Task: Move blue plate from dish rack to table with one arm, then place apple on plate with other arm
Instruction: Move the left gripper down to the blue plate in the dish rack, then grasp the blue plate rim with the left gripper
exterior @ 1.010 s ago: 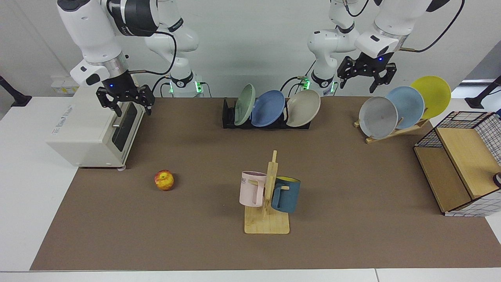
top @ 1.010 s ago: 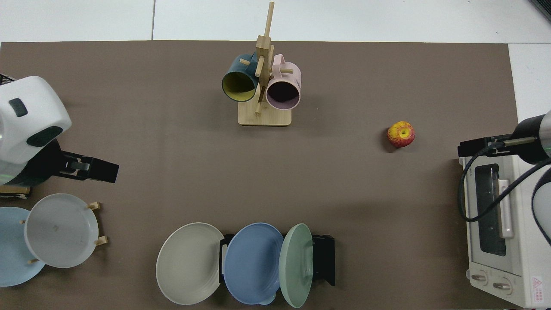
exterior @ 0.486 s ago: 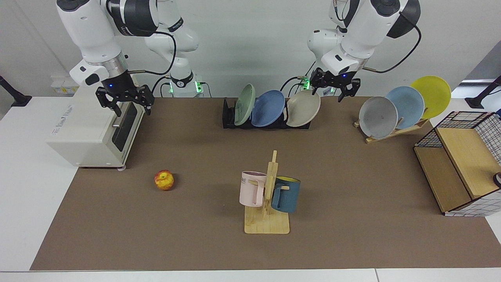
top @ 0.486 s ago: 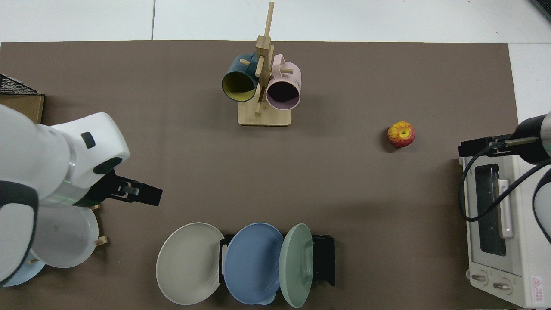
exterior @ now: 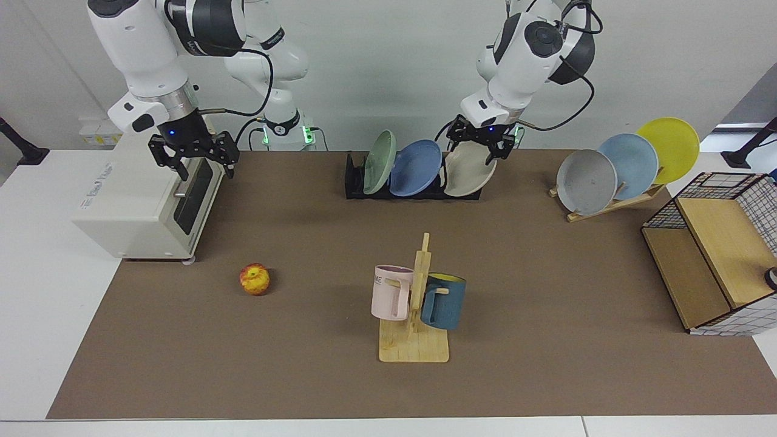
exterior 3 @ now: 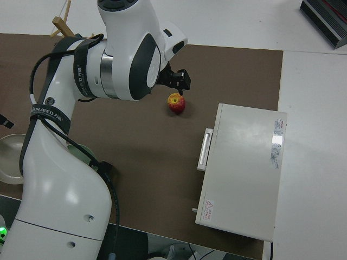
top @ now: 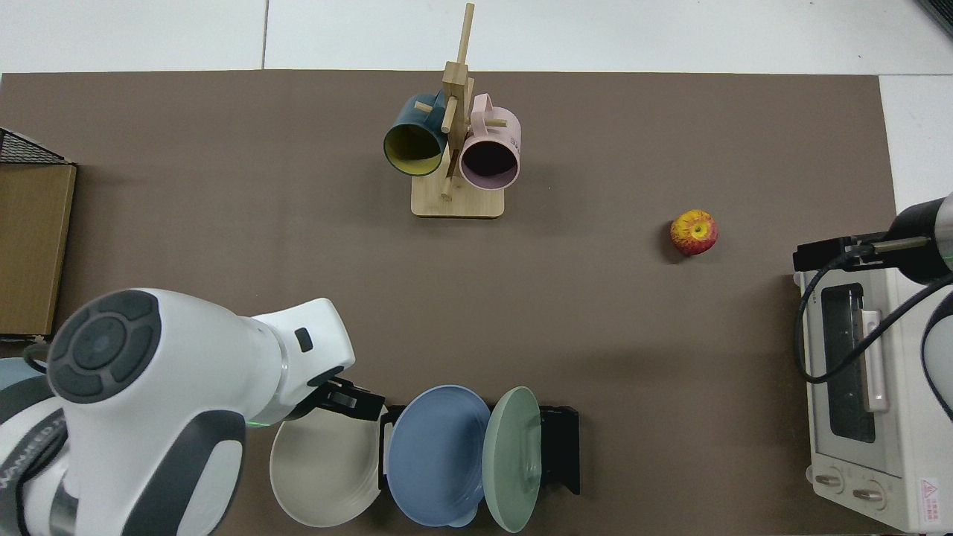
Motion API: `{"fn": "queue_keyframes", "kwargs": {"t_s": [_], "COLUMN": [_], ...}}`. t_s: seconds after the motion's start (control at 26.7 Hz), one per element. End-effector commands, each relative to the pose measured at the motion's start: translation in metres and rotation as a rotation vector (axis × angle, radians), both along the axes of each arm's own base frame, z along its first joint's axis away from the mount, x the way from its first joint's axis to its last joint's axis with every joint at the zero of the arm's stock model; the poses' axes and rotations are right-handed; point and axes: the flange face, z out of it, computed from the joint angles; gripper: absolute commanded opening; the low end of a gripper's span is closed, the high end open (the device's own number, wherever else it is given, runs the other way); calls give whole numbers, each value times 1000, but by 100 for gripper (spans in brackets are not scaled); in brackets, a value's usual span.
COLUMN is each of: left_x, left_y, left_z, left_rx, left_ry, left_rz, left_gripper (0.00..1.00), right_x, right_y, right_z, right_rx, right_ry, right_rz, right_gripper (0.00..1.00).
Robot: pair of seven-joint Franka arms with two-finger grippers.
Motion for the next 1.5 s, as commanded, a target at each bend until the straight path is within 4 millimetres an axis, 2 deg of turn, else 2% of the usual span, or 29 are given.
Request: {"fn": "queue_keyframes", "kwargs": {"t_s": [0.0,0.22,0.34,0.41,0.49,0.67,0.97,1.12,1.2,1.23,1.27,1.46], "left_x": [-24,-33,-46,-49,-60,-66,-76,-77,-77,-77,-78,-80], "left_y": [-9,-17,-33,-37,-52,-59,-63,-66,-66,-66,-66,-67], "left_z": [-27,-51,-75,-84,-93,-98,-113,-113,-113,-113,-113,-113], "left_rx": [-32,-28,-36,-40,-28,-17,6,9,10,11,13,19], "left_ry": [-1,20,26,22,37,43,71,72,73,74,80,86], "left_rz": [-17,-15,-24,3,-13,0,-12,-8,-7,-3,-3,-6], "left_gripper": [99,99,97,97,95,85,85,85,78,68,50,17], "right_x": [-5,-5,-5,-5,-4,-5,-6,-5,-3,-3,-2,1], "right_y": [-5,-4,-5,-4,-4,-4,-2,-2,0,0,1,-1], "right_z": [2,2,2,2,1,1,3,5,4,5,4,5], "right_rx": [-9,-9,-9,-10,-10,-8,2,-14,-8,-8,-8,-16], "right_ry": [-10,-13,-16,-16,-15,-13,-4,-21,-23,-24,-30,-41], "right_rz": [28,28,27,28,27,25,27,39,39,37,40,35], "right_gripper": [100,100,100,100,100,100,100,100,100,100,100,100]}}
